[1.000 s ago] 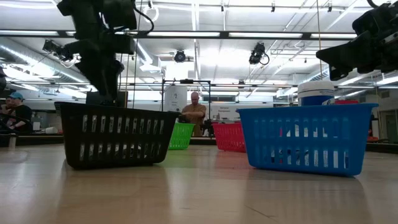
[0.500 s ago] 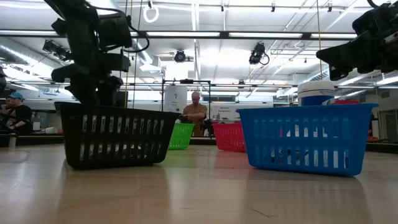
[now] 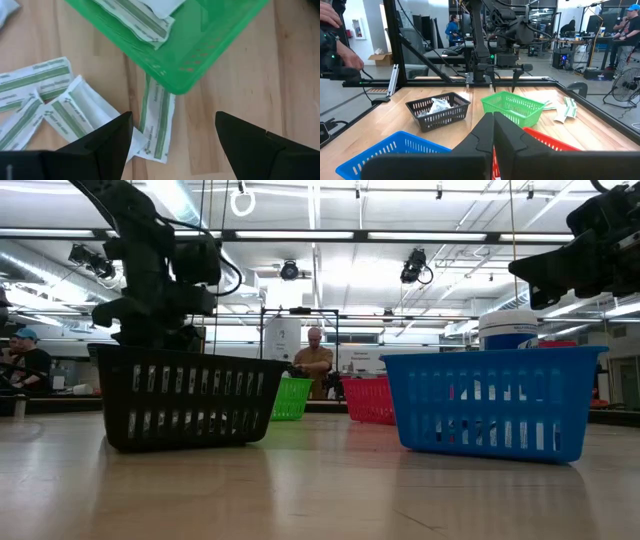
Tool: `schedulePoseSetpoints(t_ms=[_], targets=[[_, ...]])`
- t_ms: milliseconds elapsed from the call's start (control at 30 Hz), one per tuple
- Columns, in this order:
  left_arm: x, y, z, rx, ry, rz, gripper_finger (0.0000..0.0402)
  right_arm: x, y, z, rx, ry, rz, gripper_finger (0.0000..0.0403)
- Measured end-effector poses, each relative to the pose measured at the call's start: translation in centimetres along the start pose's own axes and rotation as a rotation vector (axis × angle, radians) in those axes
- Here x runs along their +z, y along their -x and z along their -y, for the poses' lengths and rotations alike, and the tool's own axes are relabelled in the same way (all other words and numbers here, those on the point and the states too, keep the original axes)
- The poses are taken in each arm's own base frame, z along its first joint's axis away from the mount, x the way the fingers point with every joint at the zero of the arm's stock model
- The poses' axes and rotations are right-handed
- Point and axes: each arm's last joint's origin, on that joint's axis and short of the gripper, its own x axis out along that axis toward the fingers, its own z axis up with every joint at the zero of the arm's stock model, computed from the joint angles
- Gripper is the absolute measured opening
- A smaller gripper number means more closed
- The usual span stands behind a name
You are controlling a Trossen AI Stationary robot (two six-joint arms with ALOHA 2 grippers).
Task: Pick & Place First Aid Supplies
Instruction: Put the green bandage pack into the green bin
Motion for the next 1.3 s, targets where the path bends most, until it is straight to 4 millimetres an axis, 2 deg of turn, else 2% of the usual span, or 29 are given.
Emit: schedulePoseSetpoints(t_ms=[267, 400, 533, 767, 1067, 1300], targets=[[-0.3, -0.8, -0.8, -0.021, -0.088, -0.014, 0.0291, 0.0, 0.0, 0.0, 0.0, 0.0, 0.0, 0.0013], [-0.6, -1.2, -1.2, -0.014, -0.059, -0.014, 0.0291, 0.0, 0.0, 0.0, 0.0, 0.0, 0.0, 0.0013], [-1.5, -2.1, -0.7, -0.03, -0.036, -0.013, 0.0291, 0.0, 0.0, 0.0, 0.0, 0.0, 0.0, 0.0013], [-1.0, -2.1, -0.9, -0.024, -0.002, 0.051, 0.0291, 0.0, 0.0, 0.0, 0.0, 0.0, 0.0, 0.0013], [-1.3, -2.1, -1.3, -0.017, 0.022, 0.046, 0.0291, 0.0, 0.0, 0.0, 0.0, 0.0, 0.0, 0.0013], [-1.4, -3.6, -1.4, -0.059, 0.029, 0.0, 0.0291, 0.0, 0.0, 0.0, 0.0, 0.0, 0.0, 0.0013]])
